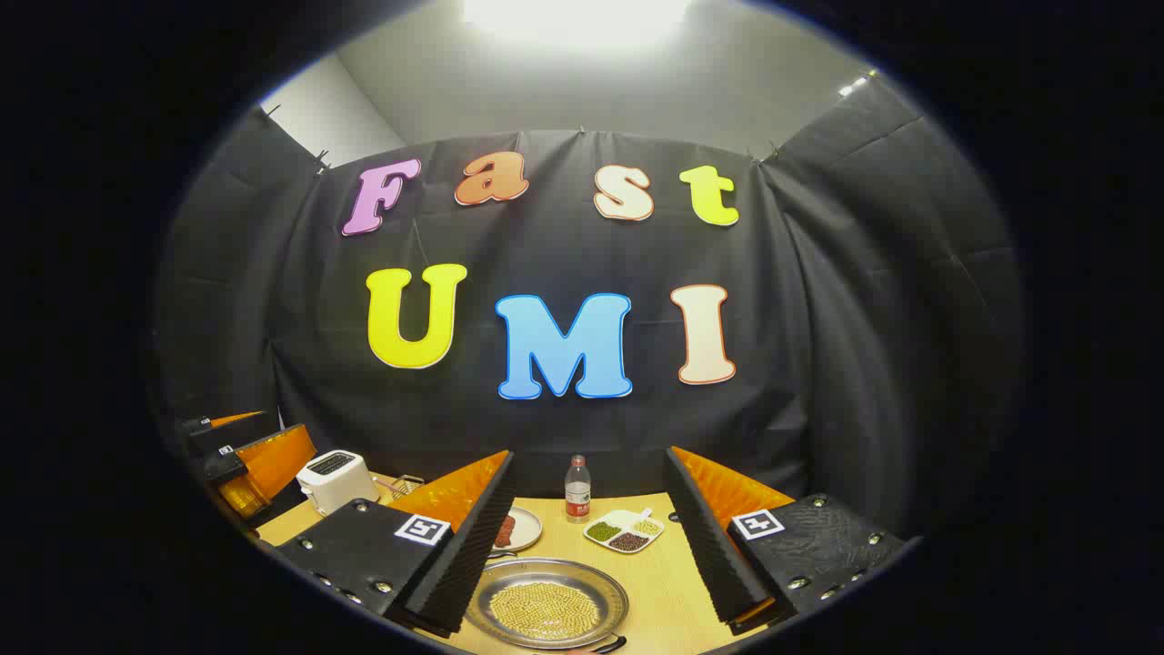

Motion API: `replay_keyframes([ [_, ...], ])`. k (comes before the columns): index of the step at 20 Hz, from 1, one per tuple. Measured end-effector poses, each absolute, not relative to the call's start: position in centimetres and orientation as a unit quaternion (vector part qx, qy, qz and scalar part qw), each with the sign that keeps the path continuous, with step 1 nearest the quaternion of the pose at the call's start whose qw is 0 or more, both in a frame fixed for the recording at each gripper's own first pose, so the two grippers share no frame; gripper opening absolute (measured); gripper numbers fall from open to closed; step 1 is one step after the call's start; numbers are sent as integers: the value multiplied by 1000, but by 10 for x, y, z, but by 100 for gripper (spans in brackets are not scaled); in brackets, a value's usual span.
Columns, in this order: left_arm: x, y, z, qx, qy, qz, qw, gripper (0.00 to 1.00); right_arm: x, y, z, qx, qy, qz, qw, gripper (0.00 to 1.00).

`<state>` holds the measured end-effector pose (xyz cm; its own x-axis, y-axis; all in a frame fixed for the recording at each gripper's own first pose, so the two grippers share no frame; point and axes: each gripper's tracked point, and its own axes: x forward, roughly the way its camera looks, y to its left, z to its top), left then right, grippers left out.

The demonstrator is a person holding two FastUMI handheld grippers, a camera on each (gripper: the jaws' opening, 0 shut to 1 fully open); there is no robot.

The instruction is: First push the handle of the pot to place it horizontally, then grasp the pot with both hands and set it on the induction cooktop.

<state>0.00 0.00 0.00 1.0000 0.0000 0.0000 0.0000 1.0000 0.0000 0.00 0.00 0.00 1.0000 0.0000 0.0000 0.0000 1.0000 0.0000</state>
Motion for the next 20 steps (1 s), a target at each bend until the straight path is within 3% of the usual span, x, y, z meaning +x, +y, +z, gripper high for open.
replay_keyframes([
  [1, 2, 0, -1, 1, 0, -1, 1000, 97, -1, 0, 1, 1, -1, 0, 1000, 97],
  [20, -3, 2, -10, 16, 11, -9, 1000, 97, -6, 0, -24, 11, 24, 3, 1000, 97],
])
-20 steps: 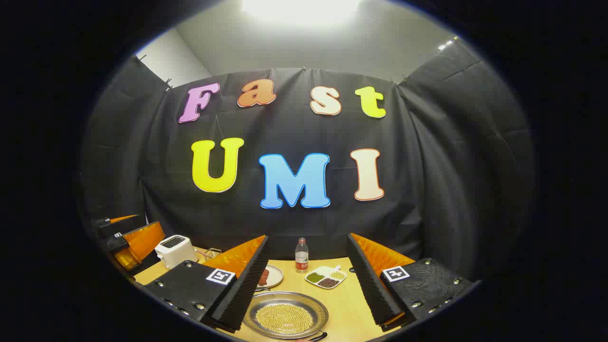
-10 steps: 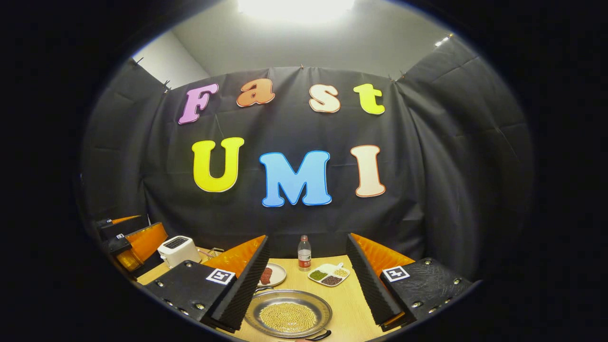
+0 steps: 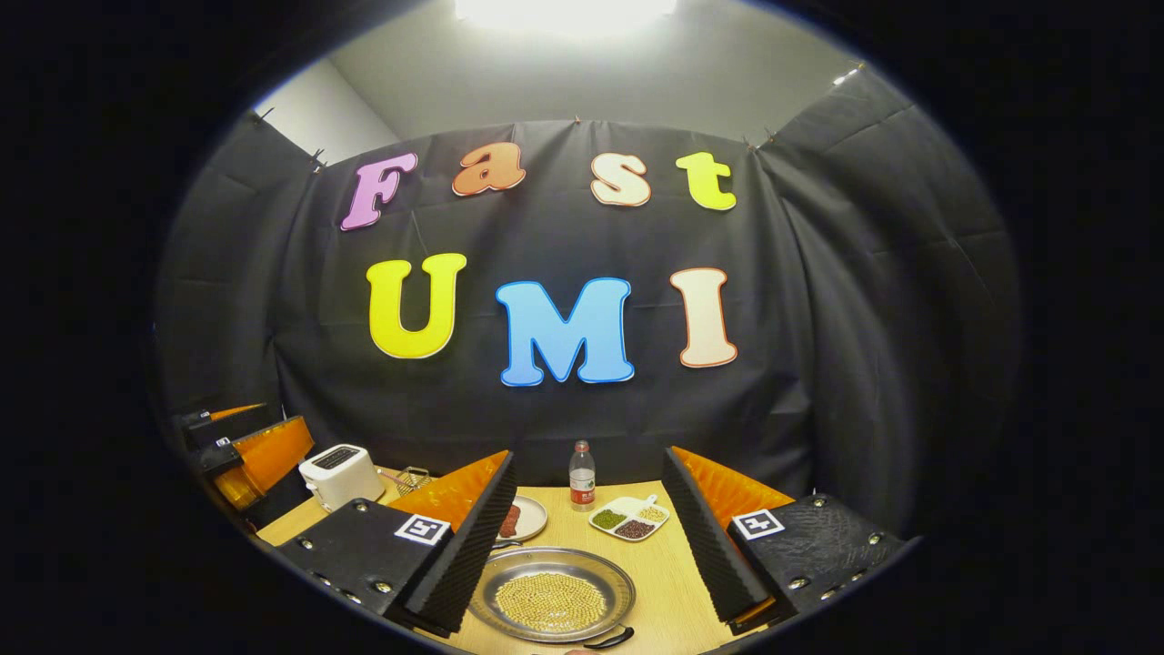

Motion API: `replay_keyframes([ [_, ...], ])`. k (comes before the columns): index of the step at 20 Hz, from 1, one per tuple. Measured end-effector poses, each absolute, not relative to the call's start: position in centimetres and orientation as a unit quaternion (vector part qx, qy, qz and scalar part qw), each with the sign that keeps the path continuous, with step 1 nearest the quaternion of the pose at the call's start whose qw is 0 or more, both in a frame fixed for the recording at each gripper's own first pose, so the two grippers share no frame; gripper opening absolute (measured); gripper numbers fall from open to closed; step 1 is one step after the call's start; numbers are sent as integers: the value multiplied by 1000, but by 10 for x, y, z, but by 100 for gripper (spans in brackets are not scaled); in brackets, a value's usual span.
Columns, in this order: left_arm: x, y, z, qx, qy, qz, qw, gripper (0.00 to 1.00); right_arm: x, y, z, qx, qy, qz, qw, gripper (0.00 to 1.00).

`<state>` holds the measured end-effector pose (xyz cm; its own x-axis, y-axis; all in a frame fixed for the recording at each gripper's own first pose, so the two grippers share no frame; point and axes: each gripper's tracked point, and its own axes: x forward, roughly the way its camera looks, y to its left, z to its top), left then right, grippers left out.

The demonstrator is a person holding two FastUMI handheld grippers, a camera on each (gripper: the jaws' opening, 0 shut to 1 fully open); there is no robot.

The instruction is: First push the handle of the pot to place it horizontally, then grasp the pot with both hands and set it on the induction cooktop.

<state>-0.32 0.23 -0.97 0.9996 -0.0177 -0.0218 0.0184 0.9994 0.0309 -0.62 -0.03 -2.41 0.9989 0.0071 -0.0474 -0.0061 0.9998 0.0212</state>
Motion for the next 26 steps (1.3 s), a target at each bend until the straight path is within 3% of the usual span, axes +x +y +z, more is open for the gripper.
replay_keyframes([
  [9, 0, 3, -25, 21, 27, -6, 999, 97, -3, 9, -72, -2, 80, 28, 996, 97],
  [13, 3, 0, -38, 22, 42, -8, 999, 97, -7, 13, -114, -6, 135, 37, 990, 88],
  [14, 4, -2, -41, 22, 46, -9, 999, 97, -6, 12, -125, -3, 146, 36, 989, 81],
  [15, 5, -2, -44, 23, 50, -9, 998, 97, -7, 13, -136, -1, 160, 36, 986, 66],
  [16, 5, -4, -46, 23, 52, -9, 998, 97, -9, 14, -149, -1, 176, 38, 984, 63],
  [19, 9, -7, -55, 22, 62, -10, 998, 97, -16, 17, -189, 1, 234, 51, 971, 39],
  [22, 10, -10, -62, 26, 70, -10, 997, 97, -22, 20, -226, -1, 279, 63, 958, 39],
  [24, 11, -11, -67, 27, 76, -9, 997, 96, -28, 20, -249, -4, 316, 75, 946, 8],
  [26, 14, -12, -72, 26, 83, -7, 996, 96, -35, 20, -272, -7, 358, 78, 930, 11],
])
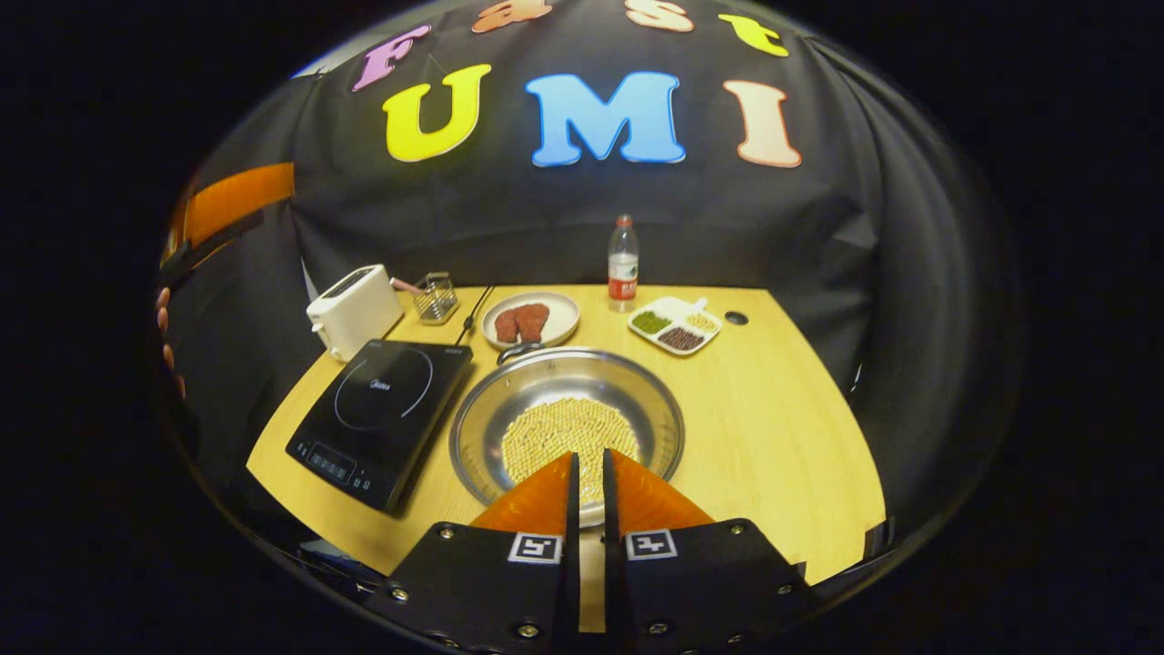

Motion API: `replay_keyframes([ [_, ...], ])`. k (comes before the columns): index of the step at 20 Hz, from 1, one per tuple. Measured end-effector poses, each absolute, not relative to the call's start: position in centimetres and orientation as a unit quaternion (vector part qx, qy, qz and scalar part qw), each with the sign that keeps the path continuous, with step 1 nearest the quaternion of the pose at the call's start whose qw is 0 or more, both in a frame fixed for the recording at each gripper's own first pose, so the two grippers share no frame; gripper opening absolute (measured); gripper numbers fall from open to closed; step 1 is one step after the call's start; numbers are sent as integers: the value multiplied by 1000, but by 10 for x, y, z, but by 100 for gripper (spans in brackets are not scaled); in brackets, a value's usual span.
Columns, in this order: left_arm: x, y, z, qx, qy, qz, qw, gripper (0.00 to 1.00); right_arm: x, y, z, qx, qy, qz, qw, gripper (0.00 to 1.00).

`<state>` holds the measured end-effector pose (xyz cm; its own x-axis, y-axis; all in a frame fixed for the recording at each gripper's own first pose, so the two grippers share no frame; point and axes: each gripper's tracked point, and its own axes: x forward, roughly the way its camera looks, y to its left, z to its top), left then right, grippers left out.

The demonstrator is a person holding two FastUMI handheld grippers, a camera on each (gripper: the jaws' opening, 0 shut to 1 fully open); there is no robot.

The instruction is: First push the handle of the pot to place it horizontally, then grasp the pot with both hands and set it on the induction cooktop.

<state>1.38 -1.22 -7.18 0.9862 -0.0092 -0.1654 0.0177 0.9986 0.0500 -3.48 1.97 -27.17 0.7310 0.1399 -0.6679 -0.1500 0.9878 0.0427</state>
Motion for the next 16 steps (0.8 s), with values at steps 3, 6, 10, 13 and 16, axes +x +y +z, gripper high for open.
replay_keyframes([
  [3, 15, -13, -80, 26, 93, -5, 995, 97, -55, 21, -306, 7, 413, 90, 906, 6],
  [6, 19, -13, -82, 27, 96, -3, 995, 97, -68, 24, -328, 10, 459, 101, 883, 5],
  [10, 24, -10, -90, 23, 105, 2, 994, 95, -78, 32, -355, 17, 511, 116, 852, 6],
  [13, 25, -8, -94, 24, 111, 7, 993, 97, -80, 36, -368, 23, 533, 119, 837, 5],
  [16, 29, -3, -98, 24, 117, 12, 993, 99, -77, 37, -383, 28, 552, 113, 826, 5],
])
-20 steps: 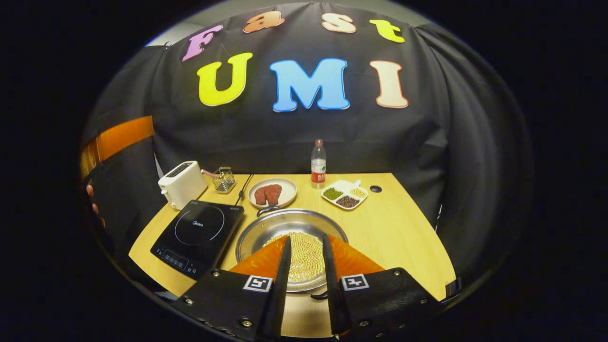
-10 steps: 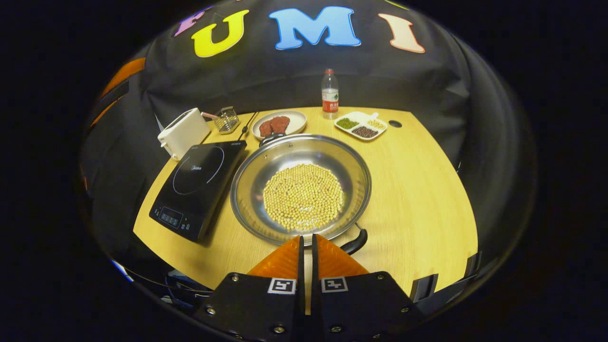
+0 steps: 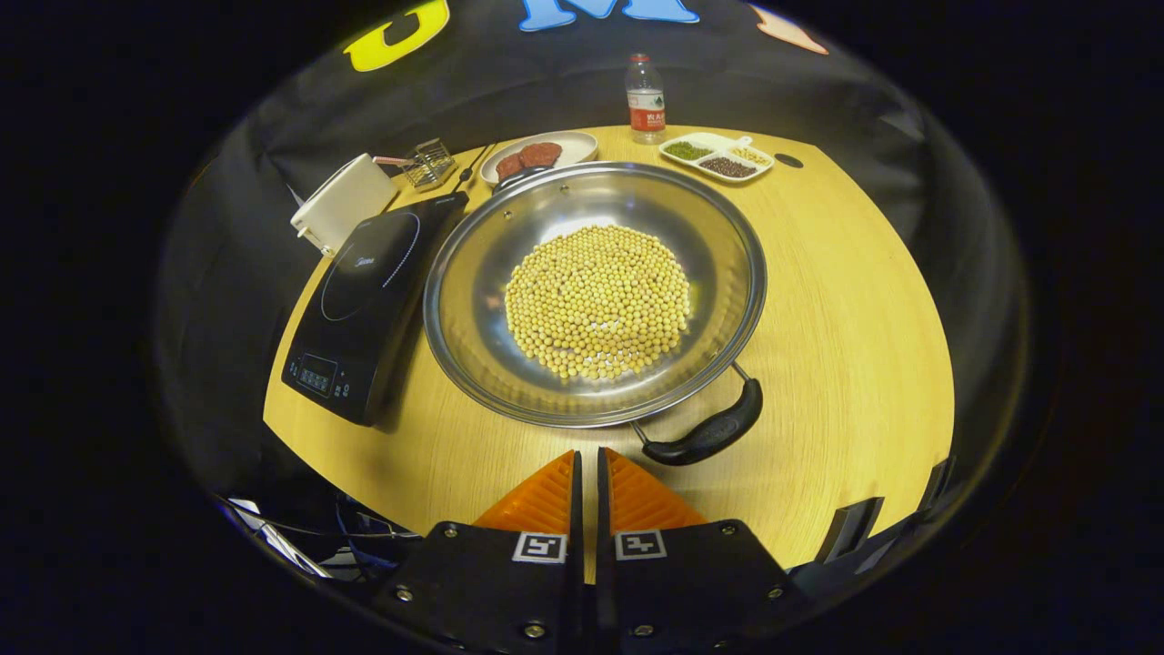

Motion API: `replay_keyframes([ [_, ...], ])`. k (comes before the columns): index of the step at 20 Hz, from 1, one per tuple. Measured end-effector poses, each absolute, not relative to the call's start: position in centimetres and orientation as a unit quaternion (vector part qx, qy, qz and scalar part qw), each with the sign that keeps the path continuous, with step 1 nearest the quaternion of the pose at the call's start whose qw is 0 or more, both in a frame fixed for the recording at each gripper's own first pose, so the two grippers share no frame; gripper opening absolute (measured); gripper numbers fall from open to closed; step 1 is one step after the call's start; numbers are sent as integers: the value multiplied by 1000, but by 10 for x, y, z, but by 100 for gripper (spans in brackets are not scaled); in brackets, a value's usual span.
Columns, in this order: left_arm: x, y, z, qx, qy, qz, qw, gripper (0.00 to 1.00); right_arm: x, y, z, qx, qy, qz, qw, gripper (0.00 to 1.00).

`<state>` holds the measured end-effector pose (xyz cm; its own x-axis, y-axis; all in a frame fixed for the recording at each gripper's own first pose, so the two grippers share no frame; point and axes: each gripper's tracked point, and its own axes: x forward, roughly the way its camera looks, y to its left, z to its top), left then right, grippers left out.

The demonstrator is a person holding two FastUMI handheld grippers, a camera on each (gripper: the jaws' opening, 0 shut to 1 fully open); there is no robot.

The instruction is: First push the handle of the pot to place it horizontally, then grasp the pot with both hands and set it on the induction cooktop.

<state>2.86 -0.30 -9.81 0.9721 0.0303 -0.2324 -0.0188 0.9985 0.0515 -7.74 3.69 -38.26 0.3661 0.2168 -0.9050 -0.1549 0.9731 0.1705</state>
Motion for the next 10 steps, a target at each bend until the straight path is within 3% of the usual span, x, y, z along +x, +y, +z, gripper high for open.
replay_keyframes([
  [10, 37, 1, -114, 22, 137, 18, 990, 95, -71, 12, -395, 58, 560, 70, 824, 1],
])
